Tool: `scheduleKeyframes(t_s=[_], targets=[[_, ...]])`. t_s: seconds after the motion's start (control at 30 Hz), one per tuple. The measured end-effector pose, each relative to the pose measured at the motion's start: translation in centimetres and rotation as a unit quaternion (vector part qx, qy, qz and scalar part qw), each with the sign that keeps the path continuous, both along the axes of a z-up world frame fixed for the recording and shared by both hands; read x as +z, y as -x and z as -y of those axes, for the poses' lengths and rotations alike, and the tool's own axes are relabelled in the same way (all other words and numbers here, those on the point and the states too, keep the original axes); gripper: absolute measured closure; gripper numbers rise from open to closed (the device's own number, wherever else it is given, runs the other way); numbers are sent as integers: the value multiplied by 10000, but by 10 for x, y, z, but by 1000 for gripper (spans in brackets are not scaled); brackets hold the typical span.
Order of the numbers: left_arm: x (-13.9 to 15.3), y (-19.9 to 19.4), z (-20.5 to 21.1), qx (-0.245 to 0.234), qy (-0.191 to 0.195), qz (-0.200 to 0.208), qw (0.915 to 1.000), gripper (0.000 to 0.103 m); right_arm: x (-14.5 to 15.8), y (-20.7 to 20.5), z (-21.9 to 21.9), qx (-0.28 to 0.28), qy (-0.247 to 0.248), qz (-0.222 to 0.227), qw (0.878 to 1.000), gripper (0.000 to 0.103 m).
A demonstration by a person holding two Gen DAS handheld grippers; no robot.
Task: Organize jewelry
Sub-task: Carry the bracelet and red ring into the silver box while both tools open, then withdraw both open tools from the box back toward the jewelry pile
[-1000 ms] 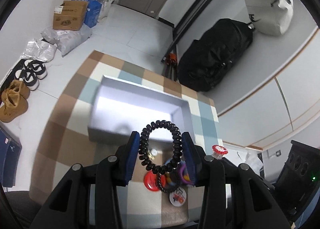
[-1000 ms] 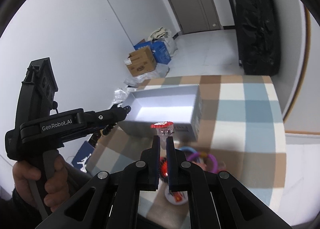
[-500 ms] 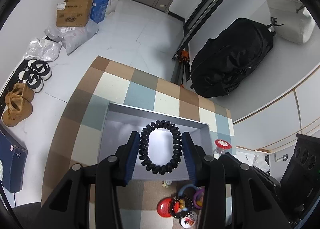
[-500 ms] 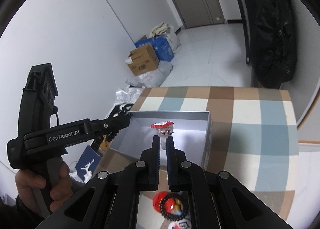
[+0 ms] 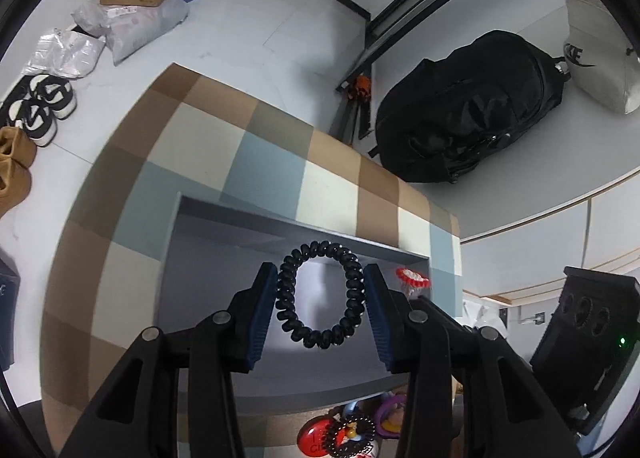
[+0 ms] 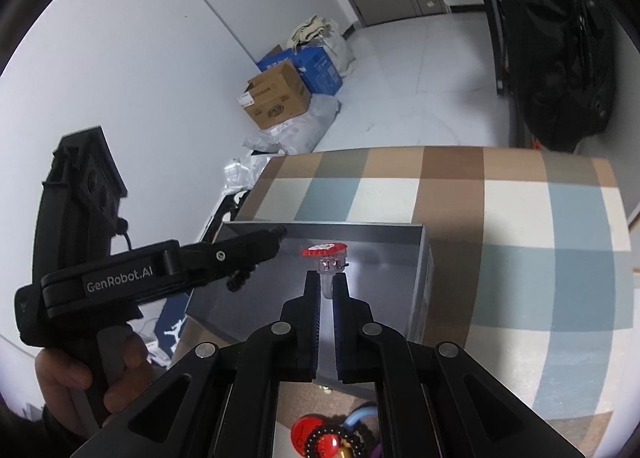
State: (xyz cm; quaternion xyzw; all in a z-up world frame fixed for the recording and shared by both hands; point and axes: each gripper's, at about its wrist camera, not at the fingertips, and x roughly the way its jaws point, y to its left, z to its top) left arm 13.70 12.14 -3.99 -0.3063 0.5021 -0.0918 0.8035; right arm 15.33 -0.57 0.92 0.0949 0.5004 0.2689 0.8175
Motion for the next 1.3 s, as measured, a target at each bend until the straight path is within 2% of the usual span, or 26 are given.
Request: scheduleKeyframes(t_s=[0.07,0.13,0.17,0.23,0.27,0.3,0.33,0.37,0.57,0.63,0.67,0.7,0.8,0.93,1.0,1.3], targets=[[2,0,-2,51,122,32,9999,57,1,-2,0,2,-52,-11,10000,98],[3,0,-6,84,443,90,9989,44,3,-1,-1,31,-23,45,10000,94],[4,1,-8,94,624,161,9979,41,4,0,-2,29,18,107,9999,93],[9,3,-9,85,771,288,9966,31,6,1,-1,44,94,184,9998,78],[11,5,-9,88,783,349,9963,30,9,2,1,7,99,233,9997,58],[15,7,-10,86,770,442,9960,30,13,4,6,-45,26,291,9996,51],[17,7,-9,80,742,480,9961,29,16,6,8,-66,-33,329,9994,51],[18,8,-9,66,684,486,9965,29,20,8,12,-103,-53,391,9992,51],[23,18,-8,191,143,544,9982,28,30,15,22,-289,-60,598,9978,32],[26,22,-8,271,-126,603,9977,28,30,17,25,-347,-48,604,9976,32],[26,23,-8,295,-221,632,9973,28,30,18,26,-384,-33,605,9974,29],[29,26,-9,343,-339,665,9966,28,30,19,28,-429,-4,613,9972,22],[31,29,-9,433,-577,766,9944,28,33,24,34,-617,104,717,9955,13],[33,31,-2,488,-953,923,9900,28,35,29,40,-671,184,770,9946,10],[35,34,4,482,-1122,995,9875,28,35,33,42,-686,254,821,9939,5],[42,59,25,207,-1591,1283,9787,27,41,57,60,-907,439,1044,9894,0]])
